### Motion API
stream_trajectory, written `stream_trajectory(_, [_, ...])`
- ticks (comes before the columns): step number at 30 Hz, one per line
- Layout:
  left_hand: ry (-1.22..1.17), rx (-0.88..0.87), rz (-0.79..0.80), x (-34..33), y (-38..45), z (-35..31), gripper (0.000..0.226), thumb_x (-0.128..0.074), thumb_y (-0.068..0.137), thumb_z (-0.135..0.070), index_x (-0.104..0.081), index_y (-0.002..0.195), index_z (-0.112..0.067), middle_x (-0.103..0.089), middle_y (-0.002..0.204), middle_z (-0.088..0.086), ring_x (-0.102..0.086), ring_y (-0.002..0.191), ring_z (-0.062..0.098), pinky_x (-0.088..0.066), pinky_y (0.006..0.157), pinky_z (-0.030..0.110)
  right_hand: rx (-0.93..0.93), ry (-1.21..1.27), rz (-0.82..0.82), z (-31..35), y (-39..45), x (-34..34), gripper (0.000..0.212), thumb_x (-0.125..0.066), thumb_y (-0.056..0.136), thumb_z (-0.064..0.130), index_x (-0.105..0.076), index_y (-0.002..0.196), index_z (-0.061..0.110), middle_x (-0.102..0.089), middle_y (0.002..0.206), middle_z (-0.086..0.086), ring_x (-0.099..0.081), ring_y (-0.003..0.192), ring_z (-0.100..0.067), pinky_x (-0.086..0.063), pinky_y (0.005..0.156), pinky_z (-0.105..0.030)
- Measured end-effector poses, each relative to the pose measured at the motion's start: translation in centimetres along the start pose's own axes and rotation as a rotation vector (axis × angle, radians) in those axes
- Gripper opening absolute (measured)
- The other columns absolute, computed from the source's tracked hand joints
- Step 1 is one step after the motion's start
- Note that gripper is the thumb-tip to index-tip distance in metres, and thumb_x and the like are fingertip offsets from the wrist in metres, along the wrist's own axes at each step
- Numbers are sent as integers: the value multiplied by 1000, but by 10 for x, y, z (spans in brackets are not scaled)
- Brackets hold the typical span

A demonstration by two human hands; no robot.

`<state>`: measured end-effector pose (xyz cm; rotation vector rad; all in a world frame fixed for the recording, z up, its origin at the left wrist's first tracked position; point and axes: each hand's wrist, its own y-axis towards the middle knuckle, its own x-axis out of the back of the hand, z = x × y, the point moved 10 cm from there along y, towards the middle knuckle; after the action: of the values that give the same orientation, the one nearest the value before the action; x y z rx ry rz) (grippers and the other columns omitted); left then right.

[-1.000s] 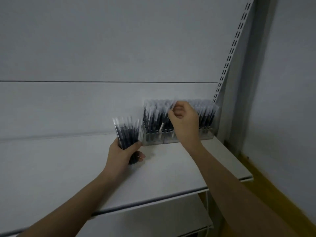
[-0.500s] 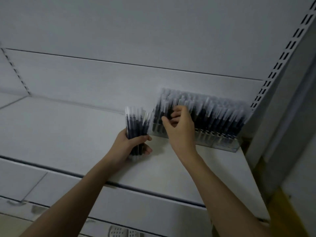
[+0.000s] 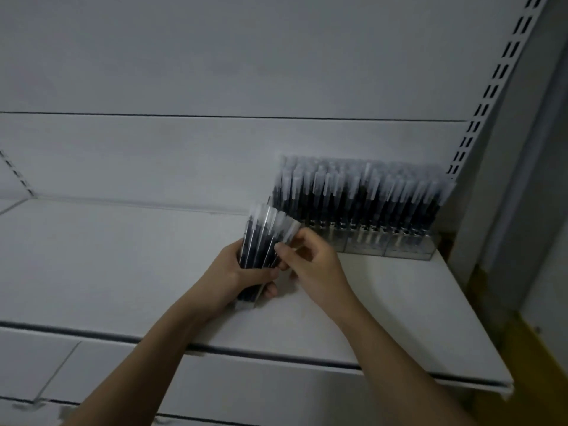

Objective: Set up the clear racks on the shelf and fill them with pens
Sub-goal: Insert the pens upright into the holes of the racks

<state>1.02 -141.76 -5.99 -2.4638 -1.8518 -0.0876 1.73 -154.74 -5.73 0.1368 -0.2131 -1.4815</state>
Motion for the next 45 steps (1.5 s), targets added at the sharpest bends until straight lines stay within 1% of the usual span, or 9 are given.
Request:
stream_trajectory(5, [-5, -23, -12, -1, 1, -1, 27, -66, 85, 8, -60, 109, -3, -74, 92, 17, -72, 69, 36, -59, 64, 35, -30, 58, -80, -1, 2, 12, 7, -67, 93, 17, -71, 100, 15, -74, 83, -4, -69, 71, -17, -56, 69, -32])
stream_trajectory(9, [-16, -44, -9, -2, 3, 0, 27, -66, 85, 9, -62, 108, -4, -73, 97, 17, -72, 69, 36, -60, 65, 38, -38, 110, -150, -4, 2, 22, 17, -69, 91, 10, -68, 107, 14, -75, 95, -6, -72, 83, -17, -56, 69, -27])
stream_trajectory(14, [-36, -42, -44, 2, 2, 0, 28, -67, 85, 8, -60, 110, -3, -73, 92, 19, -72, 70, 40, -61, 65, 41, -70, 182, -166, 1, -1, 18, 20, -70, 88, 1, -65, 107, 3, -74, 93, -10, -72, 75, -11, -55, 62, -20])
stream_trajectory(18, [-114, -35, -99, 9, 2, 2, 27, -67, 85, 8, -60, 110, -1, -72, 97, 22, -71, 70, 42, -61, 66, 44, 16, 60, -213, 22, 10, 31, 16, -71, 89, 6, -68, 103, 11, -75, 92, -5, -72, 83, -13, -59, 73, -29])
stream_trajectory(22, [-151, -27, -126, 14, 3, 4, 24, -63, 87, 10, -56, 109, 5, -73, 100, 16, -70, 66, 40, -60, 60, 40, 146, -27, -328, 59, 24, 57, 16, -70, 90, 7, -65, 101, 18, -71, 88, -4, -70, 79, -12, -59, 69, -29])
stream_trajectory(24, [-152, -26, -128, 15, 3, 5, 25, -62, 87, 11, -55, 111, 6, -74, 99, 14, -69, 66, 39, -59, 60, 40, 211, -136, -375, 75, 30, 67, 17, -71, 91, 14, -61, 102, 23, -68, 89, -3, -70, 85, -15, -59, 77, -32])
stream_trajectory(29, [-154, -24, -120, 14, 3, 3, 27, -61, 88, 10, -53, 113, 4, -73, 98, 14, -69, 65, 38, -57, 57, 36, 302, -363, -387, 96, 37, 66, 19, -68, 93, 19, -56, 106, 25, -61, 89, 12, -63, 83, -2, -52, 77, -15])
stream_trajectory(35, [-162, -20, -128, 16, 4, 3, 25, -61, 88, 10, -54, 112, 7, -73, 98, 14, -69, 65, 37, -57, 57, 35, 355, -418, -405, 106, 40, 61, 18, -66, 94, 19, -56, 107, 26, -63, 89, 14, -63, 80, -1, -52, 72, -11])
stream_trajectory(45, [-185, -17, -112, 15, 5, 3, 27, -62, 86, 11, -54, 113, 7, -73, 94, 15, -70, 65, 39, -57, 55, 34, 232, -679, -260, 67, 47, 39, 22, -68, 93, 18, -58, 110, 9, -54, 79, 13, -61, 79, -16, -57, 79, -41])
